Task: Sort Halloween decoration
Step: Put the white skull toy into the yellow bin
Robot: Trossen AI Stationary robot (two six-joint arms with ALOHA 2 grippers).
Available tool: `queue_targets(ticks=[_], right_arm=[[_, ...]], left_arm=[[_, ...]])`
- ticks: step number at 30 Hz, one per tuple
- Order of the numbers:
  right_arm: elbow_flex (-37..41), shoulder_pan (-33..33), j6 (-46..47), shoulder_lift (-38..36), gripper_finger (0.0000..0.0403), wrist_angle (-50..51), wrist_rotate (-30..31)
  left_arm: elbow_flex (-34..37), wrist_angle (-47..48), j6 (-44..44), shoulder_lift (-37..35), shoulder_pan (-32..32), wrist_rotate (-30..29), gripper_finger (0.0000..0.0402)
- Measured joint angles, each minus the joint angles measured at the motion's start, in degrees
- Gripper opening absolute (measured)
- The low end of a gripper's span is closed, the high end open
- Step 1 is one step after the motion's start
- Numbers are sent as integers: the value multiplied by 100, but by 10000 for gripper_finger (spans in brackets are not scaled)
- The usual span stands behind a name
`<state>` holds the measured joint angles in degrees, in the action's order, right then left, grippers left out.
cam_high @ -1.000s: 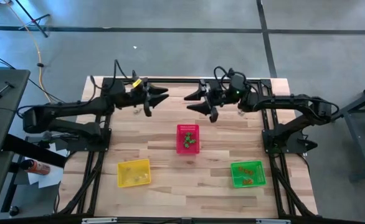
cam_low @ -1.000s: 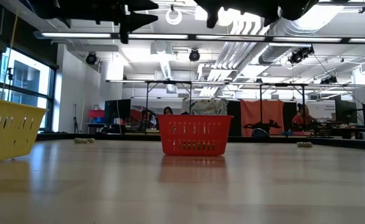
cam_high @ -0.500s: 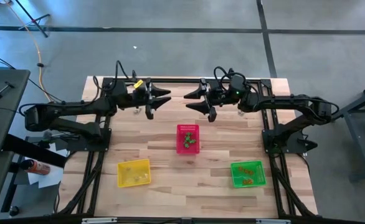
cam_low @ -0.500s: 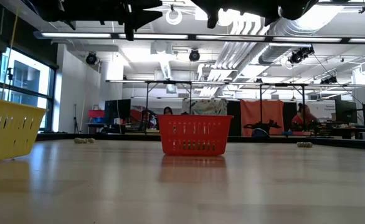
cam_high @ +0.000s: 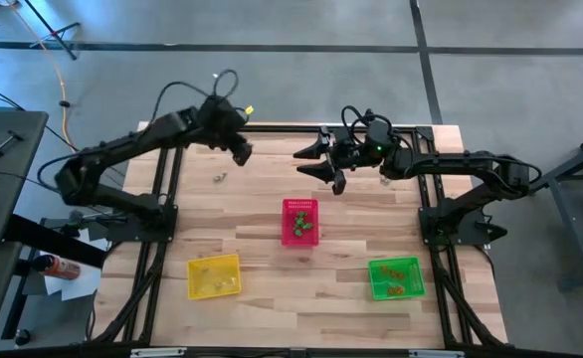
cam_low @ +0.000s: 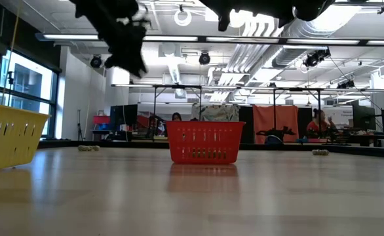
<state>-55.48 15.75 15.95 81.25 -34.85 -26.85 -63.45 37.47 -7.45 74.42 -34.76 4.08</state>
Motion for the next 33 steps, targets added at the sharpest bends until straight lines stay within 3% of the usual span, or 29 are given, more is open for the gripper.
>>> queue_targets(ticks=[4,8,19,33], right_arm=[[0,0,66,0,191,42,2],[0,0,70,0,191,60,2],[0,-4,751,0,191,158,52],[0,-4,823,0,191,206,76]], left_arm=[[-99,1263,309,665,-236,-194,142],[-98,1945,329,1368,-363,-629,143],[-100,1832,1153,2771,-429,-772,143],[-100,1798,1743,3273,-607,-1124,143]])
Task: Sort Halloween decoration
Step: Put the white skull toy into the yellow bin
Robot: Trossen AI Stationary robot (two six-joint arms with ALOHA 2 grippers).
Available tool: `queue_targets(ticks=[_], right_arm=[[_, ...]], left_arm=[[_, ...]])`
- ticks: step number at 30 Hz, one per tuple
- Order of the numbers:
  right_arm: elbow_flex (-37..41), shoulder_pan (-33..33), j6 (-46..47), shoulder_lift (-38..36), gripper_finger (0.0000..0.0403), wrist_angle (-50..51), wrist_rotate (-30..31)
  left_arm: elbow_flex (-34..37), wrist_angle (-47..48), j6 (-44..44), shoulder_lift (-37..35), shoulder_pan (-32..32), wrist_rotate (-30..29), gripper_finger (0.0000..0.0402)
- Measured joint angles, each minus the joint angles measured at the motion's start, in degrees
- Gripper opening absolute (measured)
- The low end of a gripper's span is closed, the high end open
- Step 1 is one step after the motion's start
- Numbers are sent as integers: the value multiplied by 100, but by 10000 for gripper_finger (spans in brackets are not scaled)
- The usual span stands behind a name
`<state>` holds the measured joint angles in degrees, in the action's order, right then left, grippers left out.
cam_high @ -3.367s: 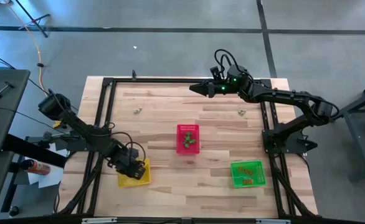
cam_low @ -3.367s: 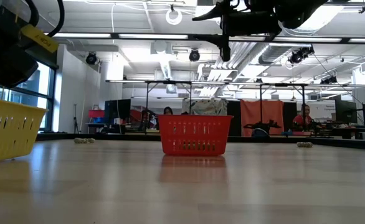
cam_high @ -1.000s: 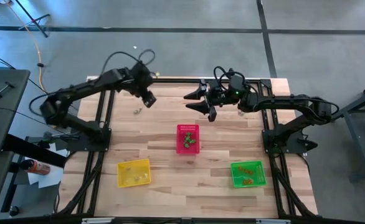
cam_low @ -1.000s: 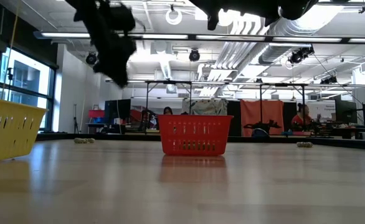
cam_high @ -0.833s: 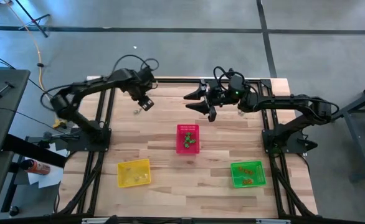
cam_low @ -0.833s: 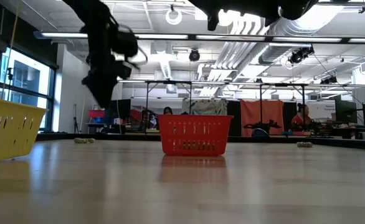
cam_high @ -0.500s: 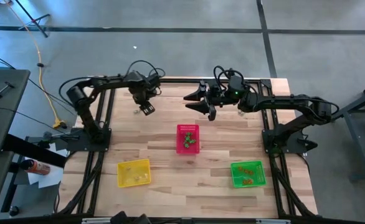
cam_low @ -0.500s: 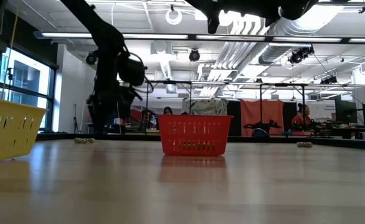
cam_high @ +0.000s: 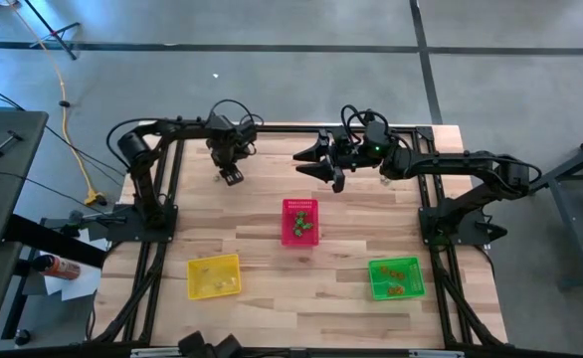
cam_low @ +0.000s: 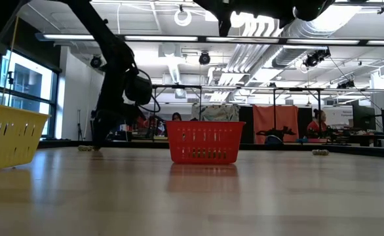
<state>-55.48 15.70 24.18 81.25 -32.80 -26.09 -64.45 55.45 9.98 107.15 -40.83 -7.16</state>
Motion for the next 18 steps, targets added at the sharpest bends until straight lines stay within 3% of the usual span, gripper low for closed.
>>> queue_targets(ticks=[13,18], right_arm=[[0,0,74,0,191,2,348],[0,0,85,0,191,2,348]], left_arm=[[-22,-73,515,136,-158,284,140],[-15,-70,533,143,-157,325,99]])
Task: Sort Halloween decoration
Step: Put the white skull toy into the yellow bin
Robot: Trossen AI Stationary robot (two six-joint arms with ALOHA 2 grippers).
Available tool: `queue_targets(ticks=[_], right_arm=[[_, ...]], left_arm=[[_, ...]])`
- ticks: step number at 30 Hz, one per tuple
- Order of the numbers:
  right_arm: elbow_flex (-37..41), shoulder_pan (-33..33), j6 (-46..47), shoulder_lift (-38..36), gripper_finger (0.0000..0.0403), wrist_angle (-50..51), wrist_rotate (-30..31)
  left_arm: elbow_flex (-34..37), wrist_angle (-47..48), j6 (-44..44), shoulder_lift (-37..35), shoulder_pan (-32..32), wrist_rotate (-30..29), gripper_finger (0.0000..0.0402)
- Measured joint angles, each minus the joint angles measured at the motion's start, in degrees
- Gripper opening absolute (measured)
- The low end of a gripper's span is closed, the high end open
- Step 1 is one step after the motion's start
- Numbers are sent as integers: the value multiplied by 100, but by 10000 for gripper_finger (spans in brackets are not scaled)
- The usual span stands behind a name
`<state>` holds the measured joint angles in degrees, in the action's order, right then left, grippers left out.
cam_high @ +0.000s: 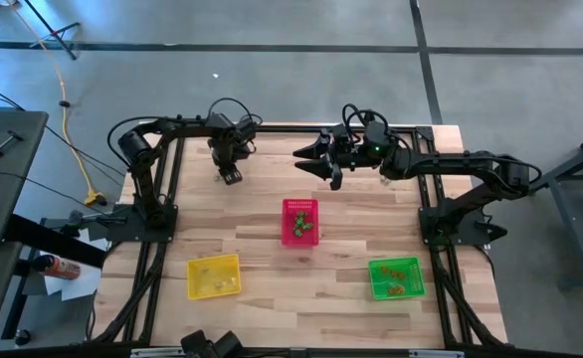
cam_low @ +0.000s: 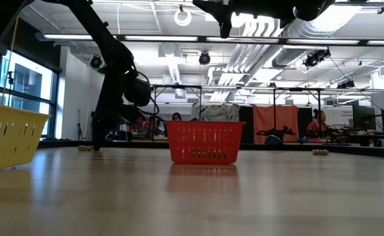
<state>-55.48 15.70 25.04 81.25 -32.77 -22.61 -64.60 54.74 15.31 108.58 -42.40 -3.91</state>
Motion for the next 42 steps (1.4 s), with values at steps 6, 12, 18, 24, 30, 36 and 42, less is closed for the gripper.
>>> queue_targets(ticks=[6,12,18,24,30,36,42], right_arm=[[0,0,0,0,191,0,-2],[0,0,2,0,191,0,0],[0,0,2,0,191,0,-2],[0,0,2,0,191,-2,-2],[0,0,2,0,191,0,-2],[0,0,2,0,191,0,0],[0,0,-5,0,191,0,35]], left_arm=[[2,26,-2,6,3,89,24],[4,94,-4,13,3,170,15],[7,101,-6,13,3,184,19],[9,103,-4,15,3,188,18],[9,87,202,-47,-40,215,19],[-163,244,230,-381,-246,261,19],[-689,460,231,-974,-394,313,19]])
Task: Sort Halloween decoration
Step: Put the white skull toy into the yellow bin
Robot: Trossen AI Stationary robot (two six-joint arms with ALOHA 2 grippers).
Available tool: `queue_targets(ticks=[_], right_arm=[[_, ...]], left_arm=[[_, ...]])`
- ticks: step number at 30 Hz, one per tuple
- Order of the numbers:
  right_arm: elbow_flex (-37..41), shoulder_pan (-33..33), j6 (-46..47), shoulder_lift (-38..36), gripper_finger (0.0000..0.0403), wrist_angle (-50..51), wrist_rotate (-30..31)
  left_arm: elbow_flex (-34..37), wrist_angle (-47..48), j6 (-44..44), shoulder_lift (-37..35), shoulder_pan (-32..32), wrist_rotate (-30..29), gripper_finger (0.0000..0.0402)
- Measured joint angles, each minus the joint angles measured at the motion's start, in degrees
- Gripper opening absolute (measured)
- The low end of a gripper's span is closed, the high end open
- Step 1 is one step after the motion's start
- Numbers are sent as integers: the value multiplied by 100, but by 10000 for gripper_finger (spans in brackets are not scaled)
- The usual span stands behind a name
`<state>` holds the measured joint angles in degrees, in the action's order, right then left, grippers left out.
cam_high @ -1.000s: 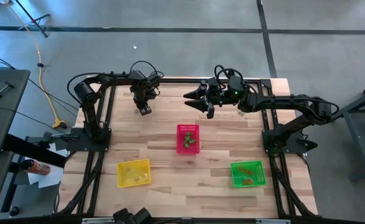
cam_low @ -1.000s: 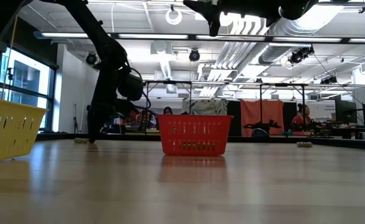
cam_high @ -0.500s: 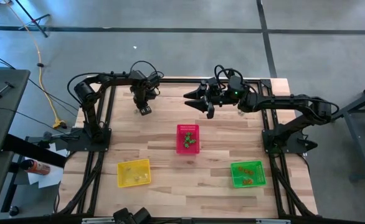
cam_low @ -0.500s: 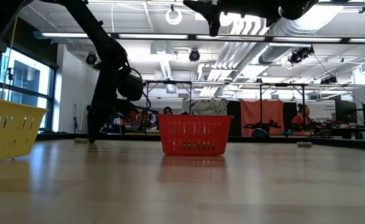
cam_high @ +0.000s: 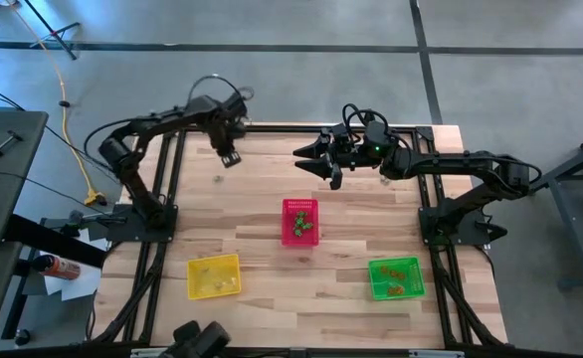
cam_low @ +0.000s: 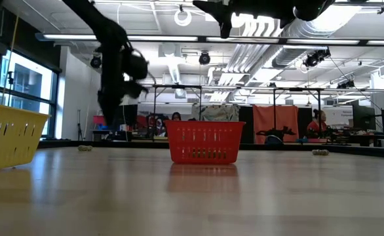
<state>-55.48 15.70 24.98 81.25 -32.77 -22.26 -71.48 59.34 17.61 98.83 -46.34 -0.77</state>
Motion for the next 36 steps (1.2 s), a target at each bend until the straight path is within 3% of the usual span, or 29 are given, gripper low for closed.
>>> queue_targets(ticks=[4,11,15,21,25,30,36], right_arm=[[0,0,-301,0,191,-8,2],[-2,0,-580,-2,191,-216,4],[-2,0,-596,-2,191,-216,4],[-3,-1,-598,-2,191,-218,4],[-2,0,-598,-2,191,-225,4],[-2,0,-600,-2,191,-514,-29],[-2,-1,-600,-2,191,-638,-38]], left_arm=[[-352,93,-278,-533,-27,795,19],[-533,-230,-1099,-1834,221,3035,19],[-540,-641,-1553,-2607,599,3591,19],[-499,-1489,-1721,-3528,1525,3434,19],[-86,-2859,-2104,-3885,2141,2783,19],[651,-4381,-2455,-3978,2610,2314,19],[1150,-5215,-2579,-3847,2766,2030,19]])
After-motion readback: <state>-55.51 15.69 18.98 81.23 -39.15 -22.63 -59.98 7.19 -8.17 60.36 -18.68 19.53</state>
